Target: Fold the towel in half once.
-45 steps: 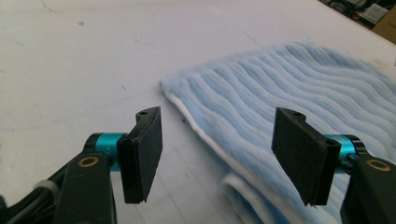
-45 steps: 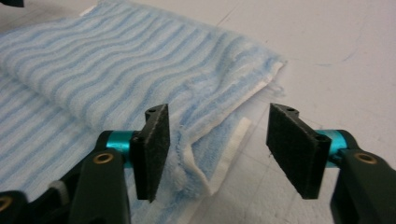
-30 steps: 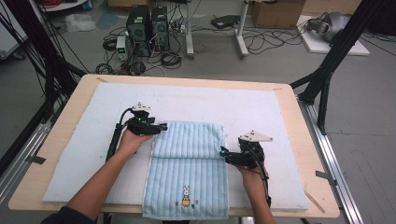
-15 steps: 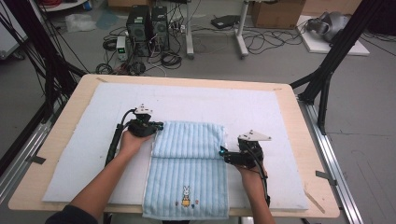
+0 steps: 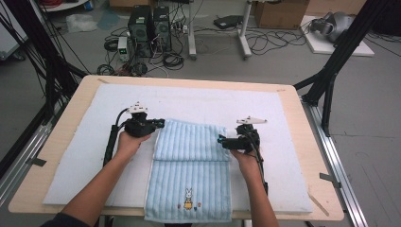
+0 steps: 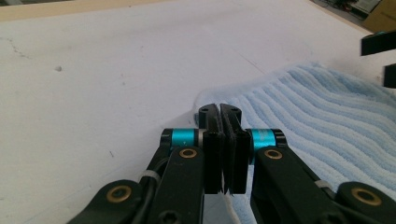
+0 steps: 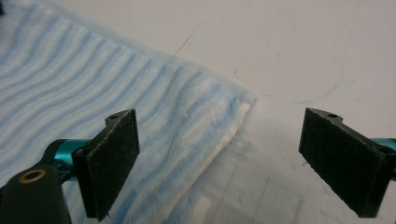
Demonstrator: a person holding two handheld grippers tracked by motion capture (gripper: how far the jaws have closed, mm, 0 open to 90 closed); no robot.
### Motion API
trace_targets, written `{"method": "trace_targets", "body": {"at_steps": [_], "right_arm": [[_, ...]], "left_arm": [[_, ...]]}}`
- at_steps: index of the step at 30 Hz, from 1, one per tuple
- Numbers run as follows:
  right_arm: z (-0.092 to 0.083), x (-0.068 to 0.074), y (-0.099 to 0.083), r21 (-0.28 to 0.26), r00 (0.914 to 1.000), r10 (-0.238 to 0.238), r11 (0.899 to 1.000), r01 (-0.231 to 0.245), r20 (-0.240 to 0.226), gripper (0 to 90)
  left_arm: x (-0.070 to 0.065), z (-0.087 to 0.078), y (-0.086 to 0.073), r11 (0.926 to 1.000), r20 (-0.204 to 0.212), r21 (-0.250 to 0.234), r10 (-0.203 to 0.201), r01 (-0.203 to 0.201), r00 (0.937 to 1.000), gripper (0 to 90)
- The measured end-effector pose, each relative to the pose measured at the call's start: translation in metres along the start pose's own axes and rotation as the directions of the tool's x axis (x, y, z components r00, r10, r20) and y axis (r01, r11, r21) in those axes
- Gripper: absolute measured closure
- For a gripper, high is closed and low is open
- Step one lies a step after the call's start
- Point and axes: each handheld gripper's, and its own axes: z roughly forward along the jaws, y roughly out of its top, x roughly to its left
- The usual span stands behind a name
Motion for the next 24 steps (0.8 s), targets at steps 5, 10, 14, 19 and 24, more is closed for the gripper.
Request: {"method": "trace_targets", "body": {"at_steps": [5,10,14,19,24], "right_arm": [[0.027,0.0,0.014,0.086,0.9997,-0.013,0.996,0.011,0.023,23.8],[0.043,-0.001,0.021,0.135,0.9965,-0.068,0.989,0.061,0.049,54.9],[0.039,0.0,0.026,0.112,0.9894,-0.141,0.984,0.136,0.034,85.4],[0.015,-0.002,0.035,-0.029,0.9897,-0.14,0.99,0.141,0.033,86.1],[-0.007,0.001,0.032,-0.07,0.9889,-0.149,0.987,0.148,-0.002,86.2]], "left_arm": [[0.0,-0.001,0.001,1.0,0.002,-0.009,-0.003,0.003,1.0,87.3],[0.003,-0.002,0.001,0.9996,-0.013,-0.019,-0.023,0.023,0.9997,87.4],[0.003,-0.006,0.003,0.9983,-0.014,-0.048,-0.034,0.033,0.9993,87.6],[0.0,-0.018,0.009,0.9946,0.013,-0.098,-0.033,0.034,0.9994,87.6],[-0.01,-0.033,0.01,0.9933,0.043,-0.115,-0.009,0.014,0.999,87.5]]}}
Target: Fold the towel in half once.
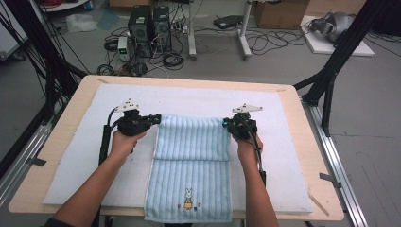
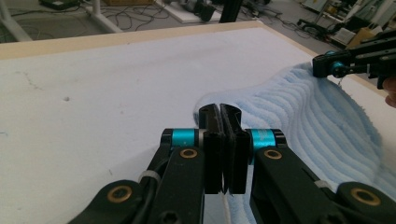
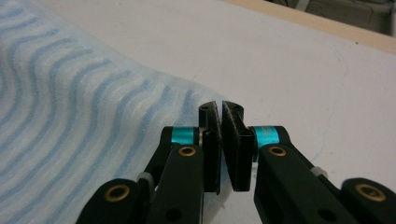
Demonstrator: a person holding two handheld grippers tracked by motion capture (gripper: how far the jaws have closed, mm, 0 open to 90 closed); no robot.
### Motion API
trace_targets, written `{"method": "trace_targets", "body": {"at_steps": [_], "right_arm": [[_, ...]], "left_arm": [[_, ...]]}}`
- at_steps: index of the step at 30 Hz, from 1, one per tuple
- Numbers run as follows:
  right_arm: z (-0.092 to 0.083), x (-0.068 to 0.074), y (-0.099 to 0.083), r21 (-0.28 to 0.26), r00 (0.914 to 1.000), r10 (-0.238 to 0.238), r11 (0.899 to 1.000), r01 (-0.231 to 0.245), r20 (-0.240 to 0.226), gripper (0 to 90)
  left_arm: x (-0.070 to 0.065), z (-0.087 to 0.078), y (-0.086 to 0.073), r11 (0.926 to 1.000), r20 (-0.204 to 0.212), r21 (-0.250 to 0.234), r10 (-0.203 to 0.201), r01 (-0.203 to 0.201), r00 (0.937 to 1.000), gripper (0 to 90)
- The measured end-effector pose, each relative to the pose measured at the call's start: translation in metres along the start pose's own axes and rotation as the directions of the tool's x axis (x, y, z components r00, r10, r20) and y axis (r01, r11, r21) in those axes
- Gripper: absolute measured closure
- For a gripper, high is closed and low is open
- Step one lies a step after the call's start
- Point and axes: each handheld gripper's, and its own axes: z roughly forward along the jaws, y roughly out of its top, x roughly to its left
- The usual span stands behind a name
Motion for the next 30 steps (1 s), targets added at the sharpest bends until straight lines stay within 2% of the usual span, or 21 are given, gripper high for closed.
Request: {"method": "trace_targets", "body": {"at_steps": [3,5,9,14,18,22,27,30], "right_arm": [[-0.014,0.008,-0.003,-0.018,0.9996,-0.024,1.0,0.024,-0.017,86.2],[-0.024,0.014,-0.008,-0.024,0.9991,-0.029,0.999,0.029,-0.031,86.2],[-0.046,0.03,-0.024,-0.051,0.9968,-0.054,0.997,0.051,-0.059,86.3],[-0.069,0.046,-0.052,-0.069,0.9956,-0.029,0.997,0.023,-0.089,86.2],[-0.081,0.057,-0.071,-0.058,0.9941,-0.016,0.998,0.01,-0.108,86.2],[-0.095,0.069,-0.085,-0.047,0.9927,-0.023,0.999,0.017,-0.118,86.2],[-0.108,0.081,-0.101,-0.006,0.99,-0.022,1.0,0.021,-0.14,86.2],[-0.112,0.088,-0.11,0.036,0.9865,-0.027,0.999,0.033,-0.162,85.3]], "left_arm": [[-0.007,-0.012,-0.005,1.0,0.011,-0.001,0.008,-0.008,0.9999,87.5],[-0.013,-0.02,-0.011,0.9999,0.025,-0.011,-0.006,0.006,0.9997,87.5],[-0.024,-0.036,-0.027,0.9999,0.047,-0.005,-0.009,0.01,0.9988,87.5],[-0.041,-0.053,-0.046,0.9999,0.074,0.013,-0.008,0.007,0.9973,87.5],[-0.055,-0.062,-0.06,0.9988,0.082,0.047,0.013,-0.017,0.9966,87.4],[-0.064,-0.071,-0.07,0.9976,0.102,0.067,0.01,-0.017,0.9948,87.4],[-0.074,-0.079,-0.085,0.9916,0.122,0.122,0.03,-0.045,0.9921,87.1],[-0.074,-0.082,-0.093,0.9881,0.132,0.149,0.021,-0.041,0.991,85.5]]}}
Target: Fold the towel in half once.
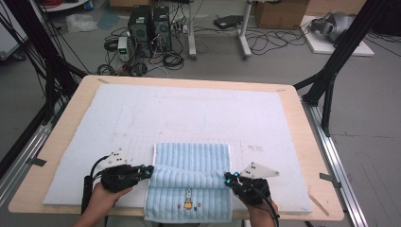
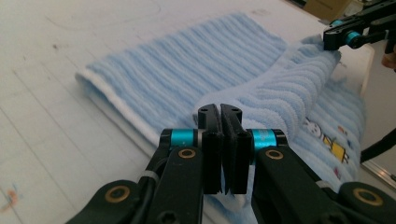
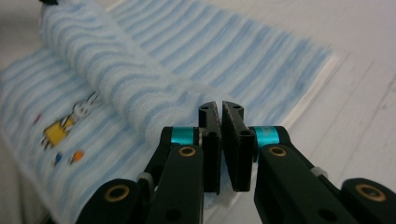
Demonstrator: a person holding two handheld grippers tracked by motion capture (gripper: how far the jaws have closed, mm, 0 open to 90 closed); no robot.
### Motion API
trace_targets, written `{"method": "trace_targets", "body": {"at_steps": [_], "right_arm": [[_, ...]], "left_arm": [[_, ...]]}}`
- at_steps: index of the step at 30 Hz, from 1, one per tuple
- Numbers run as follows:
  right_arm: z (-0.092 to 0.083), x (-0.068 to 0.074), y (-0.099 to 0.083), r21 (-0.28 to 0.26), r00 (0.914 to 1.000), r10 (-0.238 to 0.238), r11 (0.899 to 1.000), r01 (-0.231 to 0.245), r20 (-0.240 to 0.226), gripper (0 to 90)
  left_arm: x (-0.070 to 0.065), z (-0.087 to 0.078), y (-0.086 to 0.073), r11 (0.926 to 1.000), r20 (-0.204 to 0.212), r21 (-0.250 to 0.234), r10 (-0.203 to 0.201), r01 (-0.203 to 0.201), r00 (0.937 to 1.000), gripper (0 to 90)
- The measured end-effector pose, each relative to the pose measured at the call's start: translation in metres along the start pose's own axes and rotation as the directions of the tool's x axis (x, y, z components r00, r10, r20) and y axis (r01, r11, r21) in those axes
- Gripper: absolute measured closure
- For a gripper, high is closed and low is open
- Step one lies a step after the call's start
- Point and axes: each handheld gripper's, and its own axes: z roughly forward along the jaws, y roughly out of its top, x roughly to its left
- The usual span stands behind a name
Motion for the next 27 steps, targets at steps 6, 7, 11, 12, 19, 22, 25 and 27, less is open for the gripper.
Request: {"method": "trace_targets", "body": {"at_steps": [6,7,11,12,19,22,25,27], "right_arm": [[-0.008,-0.008,0.005,-0.051,0.9976,0.068,0.996,-0.067,0.01,66.2],[-0.007,-0.012,0.008,-0.065,0.9971,0.074,0.995,-0.072,0.019,65.0],[0.003,-0.025,0.02,-0.077,0.9951,0.085,0.994,-0.081,0.05,62.7],[0.006,-0.027,0.022,-0.075,0.9945,0.089,0.994,-0.085,0.056,62.3],[0.027,-0.029,0.026,-0.045,0.9971,0.056,0.998,-0.054,0.052,61.1],[0.028,-0.034,0.028,-0.051,0.9969,0.058,0.997,-0.055,0.053,60.8],[0.029,-0.04,0.029,-0.055,0.9961,0.068,0.996,-0.065,0.056,60.7],[0.032,-0.043,0.03,-0.054,0.996,0.07,0.996,-0.067,0.055,60.5]], "left_arm": [[0.022,0.0,0.011,0.9939,-0.035,-0.058,-0.095,0.093,0.9948,57.1],[0.028,0.002,0.014,0.9929,-0.043,-0.056,-0.108,0.105,0.9933,57.1],[0.044,0.016,0.025,0.9901,-0.074,-0.021,-0.14,0.139,0.9874,57.5],[0.047,0.021,0.026,0.9899,-0.078,-0.004,-0.141,0.142,0.9869,57.4],[0.047,0.049,0.028,0.9946,-0.148,0.086,-0.044,0.057,0.988,69.3],[0.045,0.051,0.029,0.9962,-0.161,0.087,0.023,-0.009,0.9867,88.1],[0.048,0.05,0.032,0.9986,-0.172,0.051,0.023,-0.015,0.9848,88.8],[0.053,0.049,0.034,0.9996,-0.178,0.028,0.007,-0.002,0.9841,88.9]]}}
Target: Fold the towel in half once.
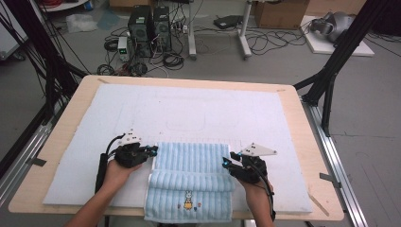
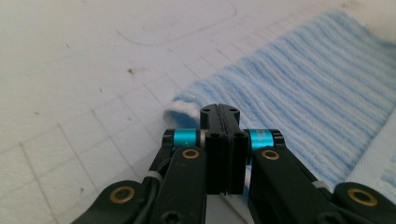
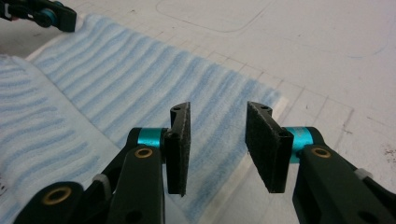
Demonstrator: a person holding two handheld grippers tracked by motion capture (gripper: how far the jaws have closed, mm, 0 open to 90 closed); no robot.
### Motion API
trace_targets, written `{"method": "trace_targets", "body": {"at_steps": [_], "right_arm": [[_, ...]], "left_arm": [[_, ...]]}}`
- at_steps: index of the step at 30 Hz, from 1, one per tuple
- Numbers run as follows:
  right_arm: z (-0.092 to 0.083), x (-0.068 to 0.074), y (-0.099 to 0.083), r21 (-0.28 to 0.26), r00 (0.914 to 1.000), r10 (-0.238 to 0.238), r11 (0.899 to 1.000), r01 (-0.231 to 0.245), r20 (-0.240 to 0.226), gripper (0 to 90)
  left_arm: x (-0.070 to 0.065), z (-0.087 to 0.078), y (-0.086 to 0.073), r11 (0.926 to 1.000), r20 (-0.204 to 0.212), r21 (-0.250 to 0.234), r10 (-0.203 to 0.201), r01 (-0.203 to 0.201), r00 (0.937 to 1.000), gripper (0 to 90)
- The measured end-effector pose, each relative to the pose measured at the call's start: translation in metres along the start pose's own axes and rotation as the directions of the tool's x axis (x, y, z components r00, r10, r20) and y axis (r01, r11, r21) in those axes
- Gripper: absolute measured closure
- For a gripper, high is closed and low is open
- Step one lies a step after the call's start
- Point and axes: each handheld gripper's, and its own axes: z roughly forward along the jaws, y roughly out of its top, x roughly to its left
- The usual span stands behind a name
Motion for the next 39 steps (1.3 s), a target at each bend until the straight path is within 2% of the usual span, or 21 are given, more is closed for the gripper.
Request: {"method": "trace_targets", "body": {"at_steps": [5,7,10,12,13,14,16,18,22,24,25,26,27,29,31,32,33,35,36,38,39], "right_arm": [[0.009,-0.007,0.003,0.012,0.9996,0.012,1.0,-0.013,0.025,60.5],[0.014,-0.01,0.004,0.019,0.9996,0.019,1.0,-0.02,0.022,61.2],[0.026,-0.01,0.003,0.068,0.9999,0.013,0.998,-0.014,0.006,65.0],[0.034,-0.009,0.002,0.124,0.9992,-0.008,0.992,0.003,0.039,68.1],[0.037,-0.01,0.002,0.143,0.9989,0.001,0.99,-0.008,0.047,70.3],[0.038,-0.013,0.002,0.14,0.9989,0.02,0.99,-0.025,0.042,75.7],[0.039,-0.017,0.004,0.143,0.9991,0.001,0.99,-0.007,0.043,88.3],[0.041,-0.018,0.005,0.133,0.999,-0.025,0.991,0.019,0.038,89.5],[0.046,-0.022,0.012,0.088,0.9945,-0.046,0.995,0.037,0.094,89.8],[0.049,-0.024,0.016,0.078,0.9938,-0.03,0.997,0.022,0.107,89.5],[0.051,-0.024,0.016,0.087,0.9932,-0.02,0.996,0.01,0.115,87.0],[0.051,-0.023,0.015,0.092,0.9895,-0.029,0.996,0.016,0.142,77.9],[0.05,-0.024,0.015,0.087,0.9872,-0.025,0.996,0.012,0.158,73.5],[0.046,-0.025,0.014,0.063,0.9893,0.009,0.998,-0.018,0.145,68.2],[0.044,-0.025,0.013,0.067,0.9912,0.019,0.997,-0.028,0.131,61.5],[0.045,-0.024,0.012,0.075,0.9926,0.026,0.997,-0.035,0.118,59.3],[0.048,-0.023,0.011,0.092,0.9943,0.026,0.995,-0.036,0.103,56.6],[0.055,-0.019,0.01,0.137,0.9947,0.007,0.99,-0.021,0.103,53.5],[0.055,-0.018,0.009,0.129,0.9941,0.002,0.992,-0.016,0.108,54.6],[0.055,-0.017,0.01,0.136,0.9939,0.008,0.99,-0.023,0.11,62.0],[0.055,-0.016,0.01,0.138,0.9948,0.009,0.99,-0.023,0.101,70.2]], "left_arm": [[0.01,0.004,0.003,0.9994,-0.029,-0.013,-0.033,0.033,0.999,88.8],[0.012,0.006,0.003,0.9992,-0.022,-0.013,-0.038,0.037,0.9991,88.6],[0.013,0.007,0.002,0.9994,-0.018,-0.008,-0.034,0.034,0.9993,88.1],[0.014,0.007,0.002,0.9996,-0.011,-0.011,-0.028,0.028,0.9996,88.1],[0.014,0.007,0.002,0.9997,-0.01,-0.014,-0.021,0.021,0.9997,88.3],[0.014,0.007,0.002,0.9998,-0.011,-0.015,-0.015,0.015,0.9998,88.6],[0.015,0.008,0.002,0.9998,-0.014,-0.011,-0.019,0.019,0.9997,88.8],[0.016,0.009,0.003,0.9994,-0.025,-0.019,-0.028,0.028,0.9993,88.9],[0.02,0.013,0.006,0.9988,-0.053,-0.011,-0.049,0.048,0.9974,88.8],[0.02,0.014,0.007,0.9983,-0.062,-0.006,-0.059,0.058,0.9964,87.7],[0.02,0.014,0.007,0.9971,-0.066,-0.003,-0.076,0.076,0.9949,79.4],[0.021,0.013,0.007,0.9951,-0.065,0.004,-0.098,0.099,0.993,66.4],[0.021,0.011,0.007,0.9941,-0.061,0.007,-0.107,0.108,0.9924,59.5],[0.021,0.009,0.005,0.9938,-0.063,0.019,-0.109,0.11,0.9921,52.2],[0.021,0.011,0.004,0.9911,-0.033,0.047,-0.123,0.124,0.9919,48.3],[0.02,0.013,0.003,0.9909,-0.017,0.064,-0.118,0.118,0.9929,48.1],[0.018,0.015,0.003,0.9921,-0.019,0.064,-0.107,0.108,0.9941,46.7],[0.015,0.017,0.003,0.9908,-0.01,0.062,-0.12,0.121,0.9927,46.4],[0.012,0.018,0.003,0.9918,-0.026,0.057,-0.113,0.114,0.9933,45.7],[0.006,0.019,0.004,0.9958,-0.043,0.074,-0.05,0.053,0.9978,51.8],[0.003,0.02,0.004,0.9965,-0.046,0.077,-0.03,0.033,0.9985,59.8]]}}
